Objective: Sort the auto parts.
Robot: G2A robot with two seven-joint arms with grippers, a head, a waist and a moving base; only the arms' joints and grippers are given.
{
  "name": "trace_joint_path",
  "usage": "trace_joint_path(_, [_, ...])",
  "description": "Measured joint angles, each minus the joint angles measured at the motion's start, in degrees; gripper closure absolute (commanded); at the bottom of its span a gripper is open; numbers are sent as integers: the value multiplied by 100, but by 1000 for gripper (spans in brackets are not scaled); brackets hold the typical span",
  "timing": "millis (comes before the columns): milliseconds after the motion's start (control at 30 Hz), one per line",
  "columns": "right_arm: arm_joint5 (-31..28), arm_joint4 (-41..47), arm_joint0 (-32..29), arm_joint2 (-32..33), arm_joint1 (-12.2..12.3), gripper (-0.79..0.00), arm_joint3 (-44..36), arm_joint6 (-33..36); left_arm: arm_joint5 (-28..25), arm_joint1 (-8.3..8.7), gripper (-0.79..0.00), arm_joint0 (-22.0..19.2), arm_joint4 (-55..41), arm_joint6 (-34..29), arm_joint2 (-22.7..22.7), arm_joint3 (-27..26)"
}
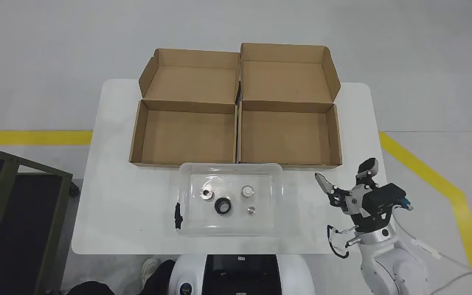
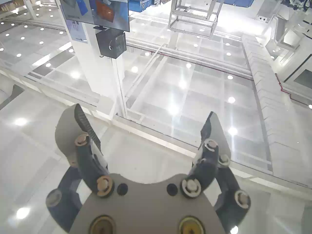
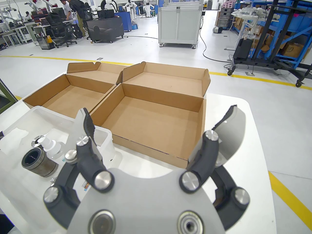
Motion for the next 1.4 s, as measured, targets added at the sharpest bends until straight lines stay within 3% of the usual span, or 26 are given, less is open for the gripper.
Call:
trace_joint_path(367, [-43,-19,67,-49,9,-785,-16,134,0,0,-785,0,0,0,0,0])
trace_joint_path(900, [-1383,-92,910,-1000,149,-785,-136,2296,0,0,-785,0,0,0,0,0])
trace_joint_path(1400, [-1761,-452,1666,-2157,214,-785,124,3558,0,0,-785,0,0,0,0,0])
